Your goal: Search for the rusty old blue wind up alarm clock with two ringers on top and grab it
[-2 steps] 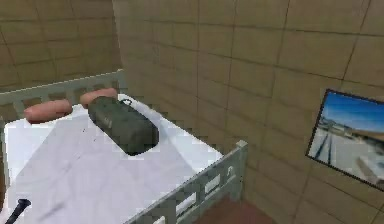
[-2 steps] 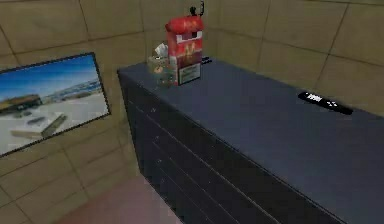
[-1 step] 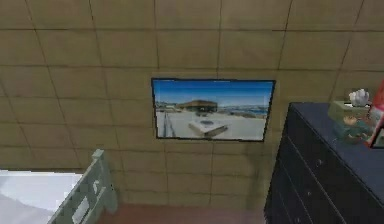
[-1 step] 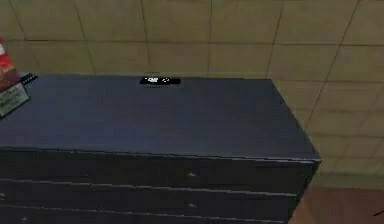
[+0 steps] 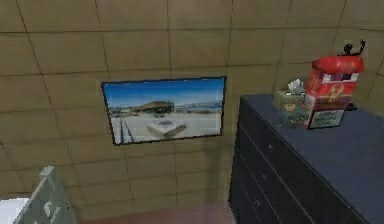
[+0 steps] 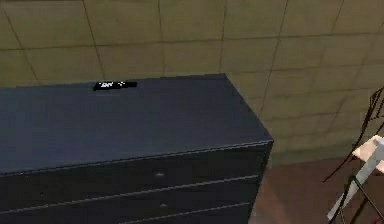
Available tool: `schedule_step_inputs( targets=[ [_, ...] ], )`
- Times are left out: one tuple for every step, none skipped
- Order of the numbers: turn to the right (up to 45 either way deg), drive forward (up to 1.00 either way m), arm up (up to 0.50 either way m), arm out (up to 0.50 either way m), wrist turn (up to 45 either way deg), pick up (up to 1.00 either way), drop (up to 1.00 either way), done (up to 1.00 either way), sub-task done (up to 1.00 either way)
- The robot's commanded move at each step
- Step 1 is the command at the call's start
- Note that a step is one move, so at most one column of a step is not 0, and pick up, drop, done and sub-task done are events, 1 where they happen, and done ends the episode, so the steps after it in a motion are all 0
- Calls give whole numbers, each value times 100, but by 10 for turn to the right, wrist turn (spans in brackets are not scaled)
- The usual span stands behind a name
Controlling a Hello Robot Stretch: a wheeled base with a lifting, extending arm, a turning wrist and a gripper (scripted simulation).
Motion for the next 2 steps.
schedule_step_inputs(
  targets=[
    [0, 50, 0, 0, 0, 0, 0, 0, 0],
    [-330, 0, 0, 0, 0, 0, 0, 0, 0]
  ],
)
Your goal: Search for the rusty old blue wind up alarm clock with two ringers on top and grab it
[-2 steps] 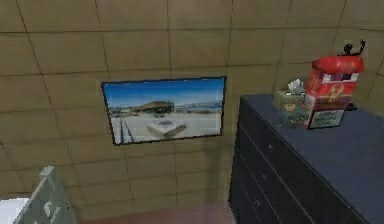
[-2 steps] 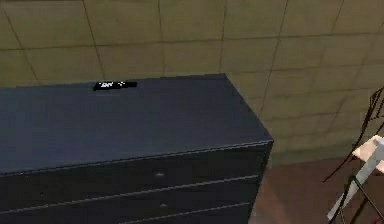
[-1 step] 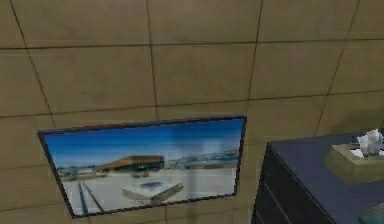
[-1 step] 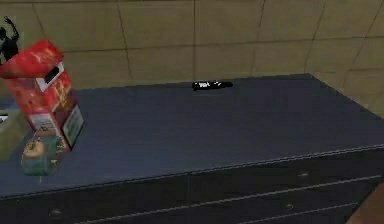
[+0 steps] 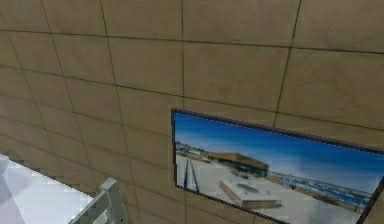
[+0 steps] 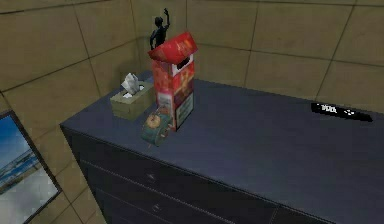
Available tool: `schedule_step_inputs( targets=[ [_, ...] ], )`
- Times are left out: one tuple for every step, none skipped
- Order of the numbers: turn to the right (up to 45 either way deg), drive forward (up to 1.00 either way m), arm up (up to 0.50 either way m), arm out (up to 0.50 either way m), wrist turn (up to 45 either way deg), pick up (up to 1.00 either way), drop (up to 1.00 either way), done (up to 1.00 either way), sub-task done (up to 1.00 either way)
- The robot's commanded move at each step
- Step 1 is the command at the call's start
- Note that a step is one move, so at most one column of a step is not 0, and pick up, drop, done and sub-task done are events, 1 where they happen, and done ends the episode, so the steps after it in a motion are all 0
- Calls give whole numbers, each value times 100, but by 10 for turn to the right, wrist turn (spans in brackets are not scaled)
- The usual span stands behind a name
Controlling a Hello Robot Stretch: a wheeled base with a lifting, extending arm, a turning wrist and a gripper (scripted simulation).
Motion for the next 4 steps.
schedule_step_inputs(
  targets=[
    [0, 0, 50, 0, 0, 0, 0, 0, 0],
    [0, 0, 38, 0, 0, 0, 0, 0, 0],
    [0, 0, 0, 18, 0, 0, 0, 0, 0],
    [0, 0, 0, 0, 450, 0, 0, 0, 0]
  ],
)
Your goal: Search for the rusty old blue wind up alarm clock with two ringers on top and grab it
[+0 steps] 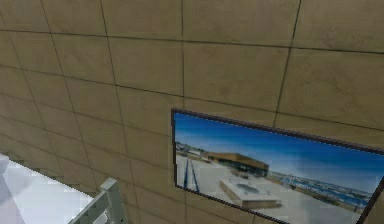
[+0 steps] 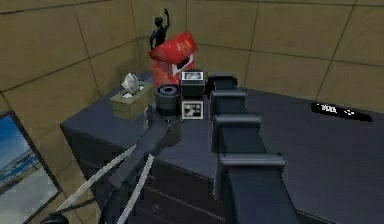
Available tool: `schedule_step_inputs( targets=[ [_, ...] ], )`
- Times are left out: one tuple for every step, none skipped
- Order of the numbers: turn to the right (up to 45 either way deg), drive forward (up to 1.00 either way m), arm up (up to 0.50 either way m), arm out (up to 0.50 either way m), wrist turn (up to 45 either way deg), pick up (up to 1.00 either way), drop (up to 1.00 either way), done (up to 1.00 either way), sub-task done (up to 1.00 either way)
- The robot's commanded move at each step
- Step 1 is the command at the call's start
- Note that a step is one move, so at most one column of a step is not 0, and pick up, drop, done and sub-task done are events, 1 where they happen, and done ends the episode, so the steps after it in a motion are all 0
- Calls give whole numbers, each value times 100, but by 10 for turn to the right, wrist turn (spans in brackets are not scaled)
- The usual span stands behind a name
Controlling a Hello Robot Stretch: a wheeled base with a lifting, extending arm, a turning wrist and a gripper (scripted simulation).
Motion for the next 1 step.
schedule_step_inputs(
  targets=[
    [0, 0, 0, 0, 450, 0, 0, 0, 0]
  ],
)
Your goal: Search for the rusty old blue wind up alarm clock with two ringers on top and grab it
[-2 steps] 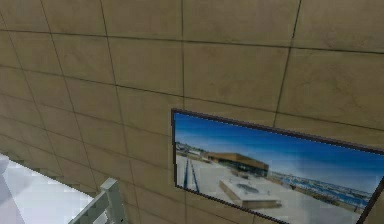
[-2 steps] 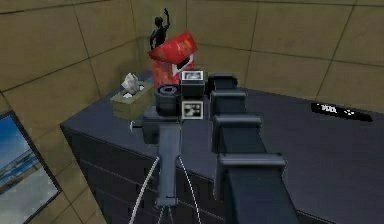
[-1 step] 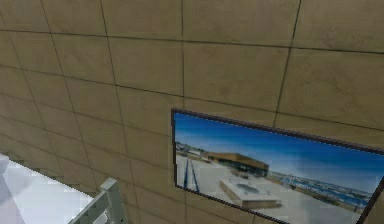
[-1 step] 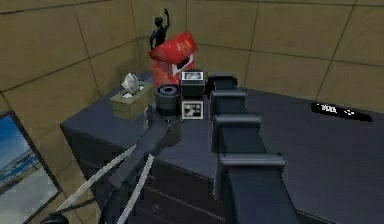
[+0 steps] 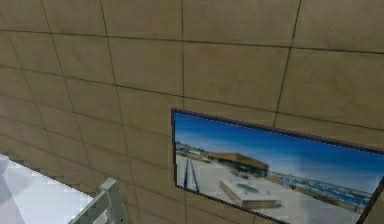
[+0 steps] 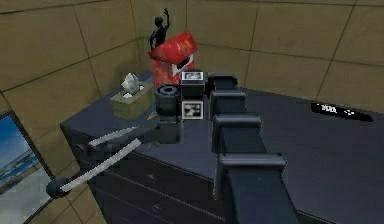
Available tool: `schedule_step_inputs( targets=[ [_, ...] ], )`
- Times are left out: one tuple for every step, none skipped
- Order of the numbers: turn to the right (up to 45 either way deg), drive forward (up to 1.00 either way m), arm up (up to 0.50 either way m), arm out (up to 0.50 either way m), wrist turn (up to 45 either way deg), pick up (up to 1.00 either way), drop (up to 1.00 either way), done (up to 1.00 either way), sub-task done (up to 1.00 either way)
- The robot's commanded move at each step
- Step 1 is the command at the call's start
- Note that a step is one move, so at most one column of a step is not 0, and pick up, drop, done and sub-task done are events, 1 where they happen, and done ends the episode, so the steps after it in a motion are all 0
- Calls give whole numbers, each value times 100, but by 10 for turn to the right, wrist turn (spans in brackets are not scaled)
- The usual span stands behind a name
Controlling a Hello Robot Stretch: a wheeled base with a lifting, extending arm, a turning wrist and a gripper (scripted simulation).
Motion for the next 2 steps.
schedule_step_inputs(
  targets=[
    [0, 0, 0, 0, 450, 0, 0, 0, 0],
    [0, 0, 0, 0, 210, 0, 0, 0, 0]
  ],
)
